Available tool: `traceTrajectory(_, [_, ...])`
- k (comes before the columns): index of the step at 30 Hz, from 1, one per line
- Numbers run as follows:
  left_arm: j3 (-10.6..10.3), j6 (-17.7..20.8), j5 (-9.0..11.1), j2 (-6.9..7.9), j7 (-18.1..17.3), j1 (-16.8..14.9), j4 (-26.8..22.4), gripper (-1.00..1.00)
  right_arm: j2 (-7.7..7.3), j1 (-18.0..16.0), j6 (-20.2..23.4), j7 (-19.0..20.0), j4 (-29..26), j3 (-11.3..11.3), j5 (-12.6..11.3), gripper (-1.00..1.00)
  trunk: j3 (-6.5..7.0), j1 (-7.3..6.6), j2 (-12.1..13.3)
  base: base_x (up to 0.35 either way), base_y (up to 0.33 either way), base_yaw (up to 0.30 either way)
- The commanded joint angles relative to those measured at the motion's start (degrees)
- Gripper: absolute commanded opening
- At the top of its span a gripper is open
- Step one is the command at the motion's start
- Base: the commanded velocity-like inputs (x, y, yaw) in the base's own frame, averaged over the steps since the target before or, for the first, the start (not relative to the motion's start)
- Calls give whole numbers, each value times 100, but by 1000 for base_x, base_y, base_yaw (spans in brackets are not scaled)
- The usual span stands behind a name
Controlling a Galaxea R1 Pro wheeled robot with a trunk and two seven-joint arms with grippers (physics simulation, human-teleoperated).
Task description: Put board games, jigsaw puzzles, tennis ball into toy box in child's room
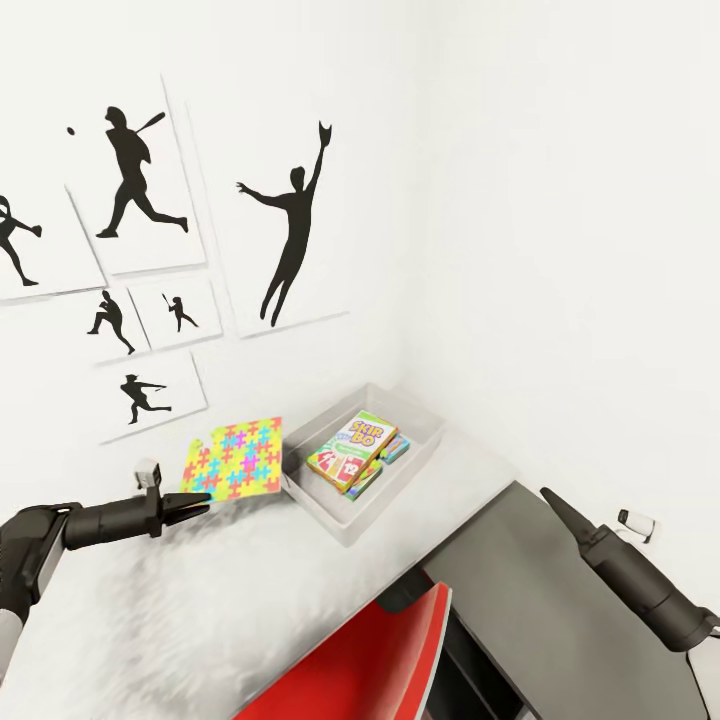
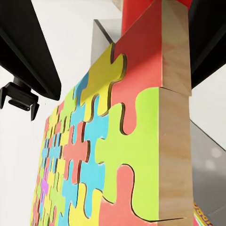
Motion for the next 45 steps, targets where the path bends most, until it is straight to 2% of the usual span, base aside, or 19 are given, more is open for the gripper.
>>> traceTrajectory(1, [7,75,-33,-21,-36,-12,-5,-100,0,-5,41,0,0,-2,-34,100,-12,3,-12,0,0,0])
traceTrajectory(3, [6,107,-36,-166,-14,-108,-51,-100,0,-5,39,-4,0,-1,-30,100,-12,3,-12,0,0,0])
traceTrajectory(6, [5,155,-51,-575,530,-638,-99,-100,-24,-5,50,-6,0,-6,-28,100,-12,3,-12,0,0,0])
traceTrajectory(12, [11,178,-73,-1515,2272,-1472,170,-100,-87,-5,91,-6,0,-16,-41,100,-12,3,-12,0,0,0])
traceTrajectory(13, [15,171,-69,-1668,2576,-1632,347,-100,-91,-8,97,-6,0,-17,-42,100,-12,3,-12,0,0,0])
traceTrajectory(14, [24,157,-55,-1874,3077,-1875,655,-100,-94,-7,101,-6,0,-23,-43,100,-12,3,-12,0,0,0])
traceTrajectory(18, [122,122,2,-2379,4659,-2469,1348,-100,-96,-5,138,-13,0,-176,-44,100,-12,3,-12,0,0,0])
traceTrajectory(21, [392,108,121,-2726,5632,-2646,1485,-100,-97,-5,204,-14,0,-309,-49,100,-12,3,-12,0,0,0])
traceTrajectory(22, [516,98,196,-2849,6022,-2683,1509,-100,-97,-5,234,-15,0,-353,-50,100,-12,3,-12,0,0,0])
traceTrajectory(23, [668,78,353,-2979,6603,-2717,1532,-100,-97,-5,281,-13,0,-421,-52,100,-12,3,-12,0,0,0])
traceTrajectory(24, [708,65,425,-3011,6788,-2724,1538,-100,-97,-5,299,-12,0,-444,-52,100,-12,3,-12,0,0,0])
traceTrajectory(25, [765,-11,600,-3063,7142,-2736,1551,-100,-97,-5,334,-10,0,-486,-53,100,-12,3,-12,0,0,0])
traceTrajectory(26, [814,-246,940,-3117,7619,-2753,1593,-100,-94,-5,390,-8,0,-551,-53,100,-12,3,-12,0,0,0])
traceTrajectory(28, [845,-627,1463,-3156,8211,-2763,1797,-100,-90,-5,458,-7,0,-654,-53,100,-12,3,-12,0,0,0])
traceTrajectory(29, [847,-729,1603,-3167,8374,-2765,1872,-100,-90,-5,479,-7,0,-674,-52,100,-12,3,-12,0,0,0])
traceTrajectory(30, [855,-1008,1956,-3193,8788,-2767,2049,-100,-89,-5,543,-6,0,-718,-48,100,-13,3,-12,0,0,0])
traceTrajectory(32, [856,-1298,2262,-3226,9131,-2769,2170,-100,-94,-5,626,-6,0,-754,-46,100,-22,3,-12,0,0,0])
traceTrajectory(36, [857,-1473,2442,-3226,9321,-2770,2237,-100,-96,-5,694,-6,0,-781,-45,100,-53,3,-12,0,0,0])
traceTrajectory(45, [847,-1510,2489,-3226,9353,-2770,2253,-100,-97,-5,714,-6,0,-791,-45,100,-136,3,-12,0,0,0])
